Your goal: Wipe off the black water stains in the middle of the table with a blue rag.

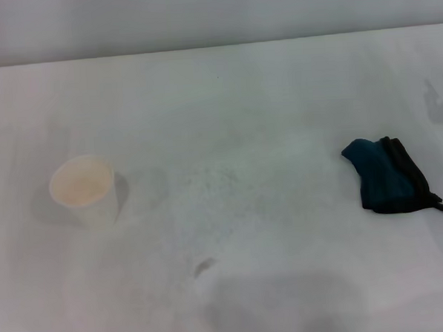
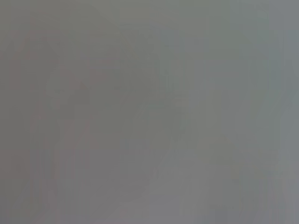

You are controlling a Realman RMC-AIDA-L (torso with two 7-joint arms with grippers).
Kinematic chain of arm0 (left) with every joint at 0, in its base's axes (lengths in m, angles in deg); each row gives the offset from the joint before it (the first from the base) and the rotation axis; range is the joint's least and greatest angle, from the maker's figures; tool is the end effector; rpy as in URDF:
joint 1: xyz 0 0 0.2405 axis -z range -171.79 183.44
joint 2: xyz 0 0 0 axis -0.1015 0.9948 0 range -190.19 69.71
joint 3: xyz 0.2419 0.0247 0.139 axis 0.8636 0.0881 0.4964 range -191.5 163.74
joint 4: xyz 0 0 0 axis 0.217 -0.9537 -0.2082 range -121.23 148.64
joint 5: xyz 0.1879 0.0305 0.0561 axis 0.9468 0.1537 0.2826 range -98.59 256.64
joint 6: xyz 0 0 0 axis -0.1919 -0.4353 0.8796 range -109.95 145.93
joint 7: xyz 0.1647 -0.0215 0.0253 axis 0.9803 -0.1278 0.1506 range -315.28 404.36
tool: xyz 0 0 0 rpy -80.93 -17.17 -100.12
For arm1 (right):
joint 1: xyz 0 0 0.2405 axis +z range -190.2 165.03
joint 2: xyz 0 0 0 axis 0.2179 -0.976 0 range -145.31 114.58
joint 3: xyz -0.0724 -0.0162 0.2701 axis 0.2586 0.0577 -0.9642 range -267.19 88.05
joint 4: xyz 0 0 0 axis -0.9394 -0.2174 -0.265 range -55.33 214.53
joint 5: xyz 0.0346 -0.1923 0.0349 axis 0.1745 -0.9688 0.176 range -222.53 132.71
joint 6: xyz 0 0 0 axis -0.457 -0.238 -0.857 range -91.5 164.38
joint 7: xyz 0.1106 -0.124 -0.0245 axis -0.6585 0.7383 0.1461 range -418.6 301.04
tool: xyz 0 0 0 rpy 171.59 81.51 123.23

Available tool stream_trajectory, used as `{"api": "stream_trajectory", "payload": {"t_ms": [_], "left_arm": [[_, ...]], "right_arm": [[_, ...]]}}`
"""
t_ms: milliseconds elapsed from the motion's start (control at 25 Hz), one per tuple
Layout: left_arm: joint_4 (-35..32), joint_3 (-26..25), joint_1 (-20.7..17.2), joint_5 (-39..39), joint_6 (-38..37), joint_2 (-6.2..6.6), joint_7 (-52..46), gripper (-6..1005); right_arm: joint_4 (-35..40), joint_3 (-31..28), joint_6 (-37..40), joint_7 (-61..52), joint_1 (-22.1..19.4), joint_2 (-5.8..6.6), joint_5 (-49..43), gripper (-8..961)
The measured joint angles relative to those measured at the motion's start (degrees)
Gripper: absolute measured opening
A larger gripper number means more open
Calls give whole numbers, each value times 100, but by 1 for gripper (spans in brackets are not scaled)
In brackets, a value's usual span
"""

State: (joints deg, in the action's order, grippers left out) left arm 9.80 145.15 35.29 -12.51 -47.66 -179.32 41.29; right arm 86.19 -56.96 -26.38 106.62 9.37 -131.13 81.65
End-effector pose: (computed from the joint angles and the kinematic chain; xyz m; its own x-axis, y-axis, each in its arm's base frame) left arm -0.3614 0.3741 0.0108 0.7393 -0.0311 0.6726 0.6726 0.0814 -0.7355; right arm 0.4065 0.3425 0.0371 0.8178 -0.0678 -0.5715 -0.5749 -0.0483 -0.8168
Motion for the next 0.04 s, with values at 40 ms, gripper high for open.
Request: {"api": "stream_trajectory", "payload": {"t_ms": [40], "left_arm": [[22, 2, -3, 34, -1, 5, 1, 876]], "right_arm": [[-24, 0, -4, 4, -8, -1, 1, 333]]}}
